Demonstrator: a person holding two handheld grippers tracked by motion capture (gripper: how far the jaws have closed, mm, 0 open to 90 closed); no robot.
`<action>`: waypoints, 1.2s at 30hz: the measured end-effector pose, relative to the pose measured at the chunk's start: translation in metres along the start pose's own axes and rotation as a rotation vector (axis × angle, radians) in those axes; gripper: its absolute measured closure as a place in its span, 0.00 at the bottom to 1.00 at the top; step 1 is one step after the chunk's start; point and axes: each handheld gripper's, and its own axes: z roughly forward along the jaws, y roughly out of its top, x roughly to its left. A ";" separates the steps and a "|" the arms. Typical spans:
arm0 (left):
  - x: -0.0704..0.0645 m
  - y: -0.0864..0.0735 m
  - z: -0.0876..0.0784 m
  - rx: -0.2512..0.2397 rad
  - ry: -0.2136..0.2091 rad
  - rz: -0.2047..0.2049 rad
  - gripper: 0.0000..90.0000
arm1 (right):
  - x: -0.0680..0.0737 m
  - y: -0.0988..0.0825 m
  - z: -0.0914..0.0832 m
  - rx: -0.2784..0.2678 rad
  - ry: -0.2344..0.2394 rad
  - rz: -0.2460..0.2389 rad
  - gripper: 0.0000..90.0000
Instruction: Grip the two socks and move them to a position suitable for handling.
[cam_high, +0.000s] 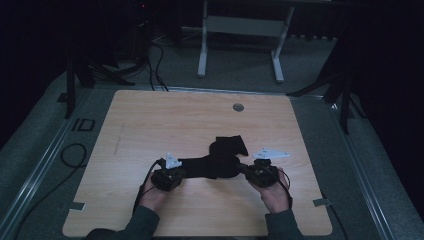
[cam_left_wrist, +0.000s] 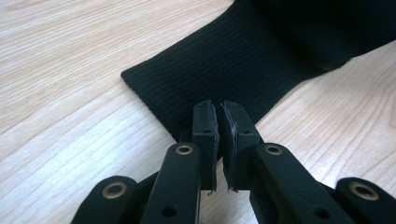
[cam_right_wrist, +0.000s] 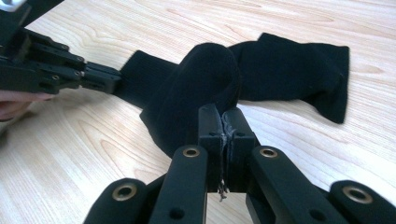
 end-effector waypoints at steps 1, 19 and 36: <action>0.001 0.000 -0.001 0.002 0.004 -0.005 0.94 | -0.001 0.000 -0.001 -0.001 -0.004 0.005 0.98; 0.022 -0.005 -0.011 0.031 0.090 -0.076 0.94 | -0.021 -0.020 0.013 0.167 -0.012 0.055 0.97; 0.017 -0.002 -0.012 -0.023 0.018 -0.041 0.77 | -0.022 -0.018 0.007 0.124 -0.027 0.039 0.68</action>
